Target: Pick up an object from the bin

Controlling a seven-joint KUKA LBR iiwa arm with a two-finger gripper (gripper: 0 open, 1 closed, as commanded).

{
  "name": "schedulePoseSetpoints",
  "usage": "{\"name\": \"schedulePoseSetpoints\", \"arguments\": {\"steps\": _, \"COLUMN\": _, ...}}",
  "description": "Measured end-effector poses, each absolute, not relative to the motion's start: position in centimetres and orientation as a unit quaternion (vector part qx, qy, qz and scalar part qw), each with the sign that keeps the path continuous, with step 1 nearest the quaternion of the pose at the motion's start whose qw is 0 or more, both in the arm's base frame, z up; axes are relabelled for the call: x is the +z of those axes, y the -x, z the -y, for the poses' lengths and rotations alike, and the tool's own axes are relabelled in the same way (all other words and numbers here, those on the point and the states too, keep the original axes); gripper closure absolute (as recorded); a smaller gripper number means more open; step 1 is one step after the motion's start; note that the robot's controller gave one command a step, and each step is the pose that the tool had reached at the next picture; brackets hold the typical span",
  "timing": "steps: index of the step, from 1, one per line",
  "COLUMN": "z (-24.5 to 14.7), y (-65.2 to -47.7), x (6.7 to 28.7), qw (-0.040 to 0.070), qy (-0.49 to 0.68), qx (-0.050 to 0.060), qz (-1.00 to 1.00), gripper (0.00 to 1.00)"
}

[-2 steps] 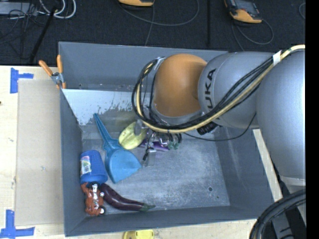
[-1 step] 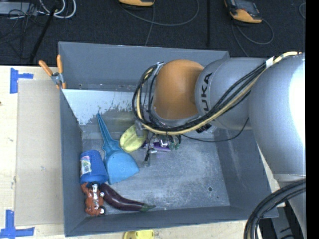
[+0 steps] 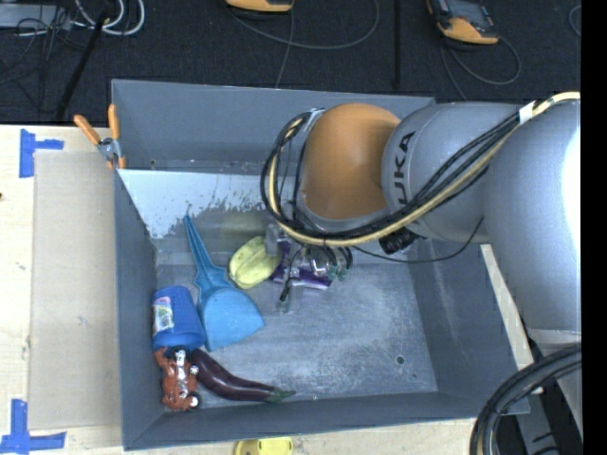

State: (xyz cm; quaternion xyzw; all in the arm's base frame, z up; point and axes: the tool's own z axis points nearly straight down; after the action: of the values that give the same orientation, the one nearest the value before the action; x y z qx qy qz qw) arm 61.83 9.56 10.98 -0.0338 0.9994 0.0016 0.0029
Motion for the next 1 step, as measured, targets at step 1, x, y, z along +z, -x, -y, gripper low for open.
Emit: {"name": "schedulePoseSetpoints", "arguments": {"steps": 1, "z": -7.56, "y": -62.10, "x": 11.32, "qw": 0.002, "qy": 0.053, "qx": 0.000, "qz": -0.999, "gripper": 0.00}}
